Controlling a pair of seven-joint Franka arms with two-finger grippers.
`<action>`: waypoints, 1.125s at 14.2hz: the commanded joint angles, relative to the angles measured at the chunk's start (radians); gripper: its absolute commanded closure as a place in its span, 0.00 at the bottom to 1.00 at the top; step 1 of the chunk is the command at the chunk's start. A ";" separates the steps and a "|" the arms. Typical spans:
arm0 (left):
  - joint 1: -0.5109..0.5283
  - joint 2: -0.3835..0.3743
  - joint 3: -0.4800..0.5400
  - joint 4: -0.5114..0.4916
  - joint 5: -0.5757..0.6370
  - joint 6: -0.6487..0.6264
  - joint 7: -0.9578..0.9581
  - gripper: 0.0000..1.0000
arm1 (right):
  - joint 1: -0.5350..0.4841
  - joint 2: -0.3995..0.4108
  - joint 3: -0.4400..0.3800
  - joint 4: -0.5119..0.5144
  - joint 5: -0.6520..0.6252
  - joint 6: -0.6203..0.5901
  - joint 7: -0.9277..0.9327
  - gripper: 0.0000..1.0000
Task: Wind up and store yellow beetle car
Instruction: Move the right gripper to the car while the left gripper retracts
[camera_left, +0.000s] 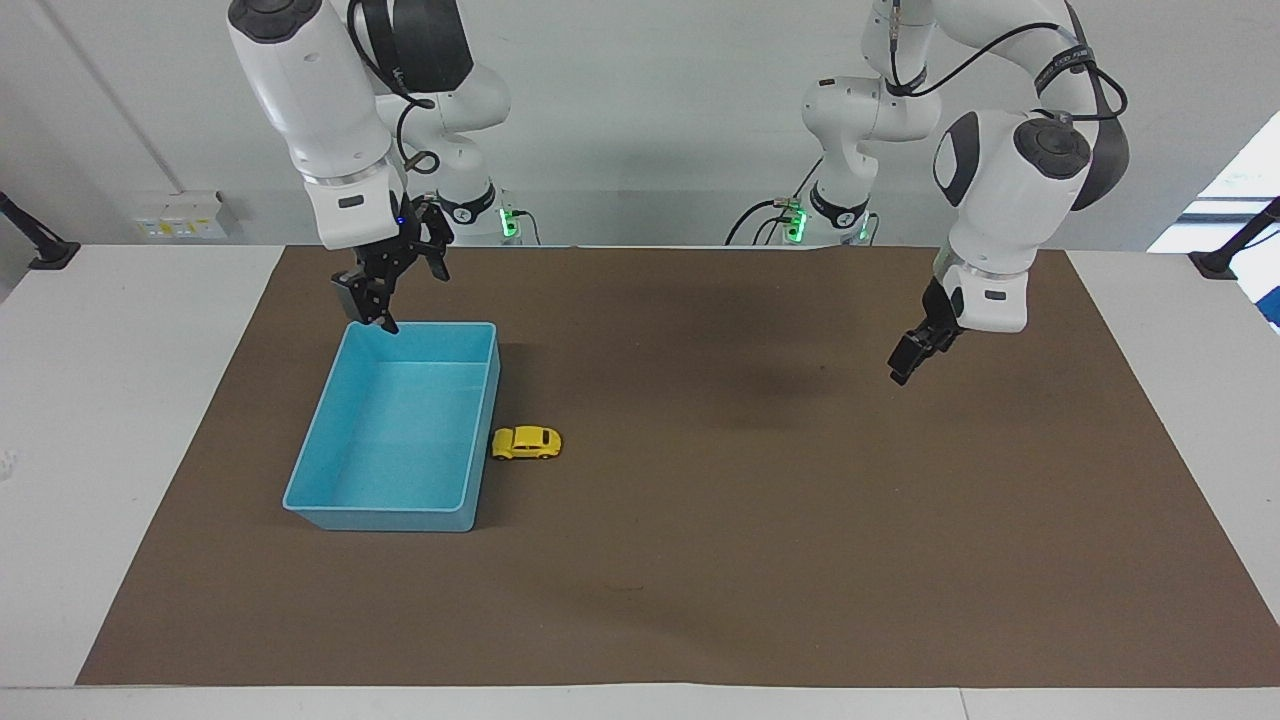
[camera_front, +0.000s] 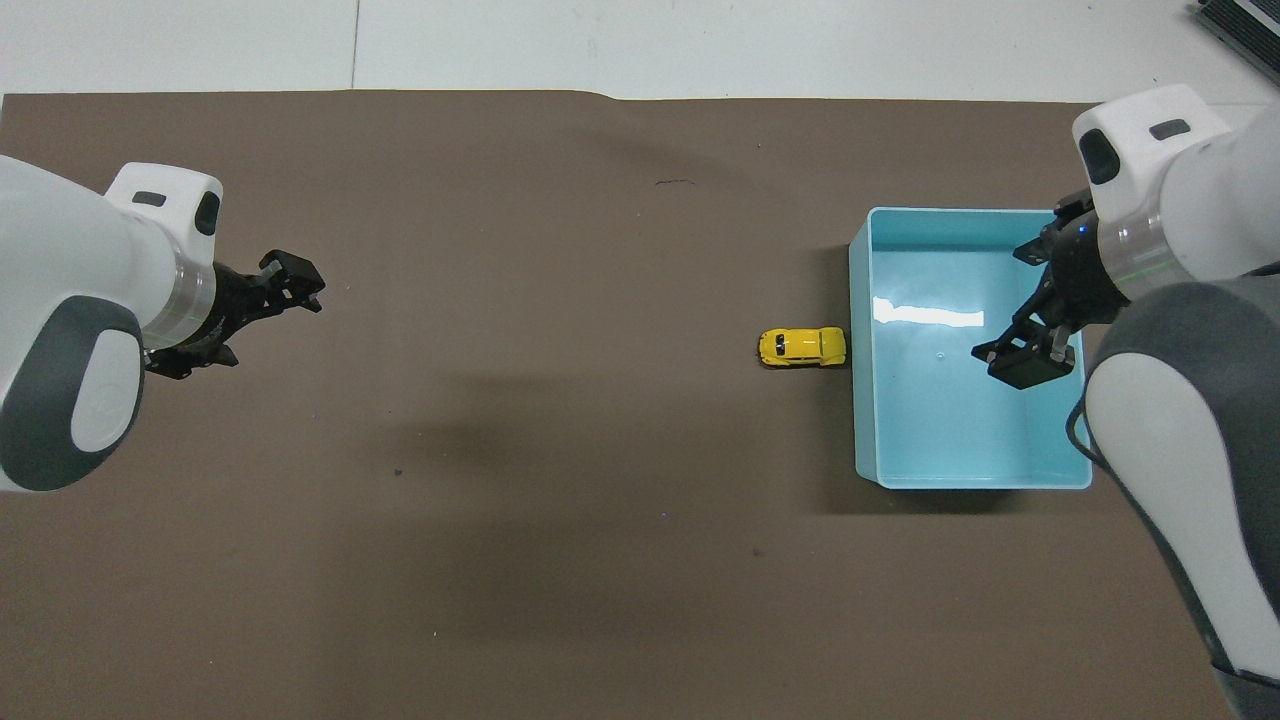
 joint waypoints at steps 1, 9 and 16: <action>0.017 -0.025 -0.008 -0.011 0.012 -0.025 0.135 0.00 | 0.008 0.007 0.001 -0.031 0.010 0.046 -0.104 0.00; 0.098 -0.054 -0.009 0.026 0.012 -0.129 0.590 0.00 | 0.042 0.096 0.001 -0.045 0.008 0.110 -0.307 0.00; 0.144 -0.096 -0.008 0.084 0.010 -0.206 0.690 0.00 | 0.087 0.099 0.001 -0.114 0.010 0.179 -0.312 0.00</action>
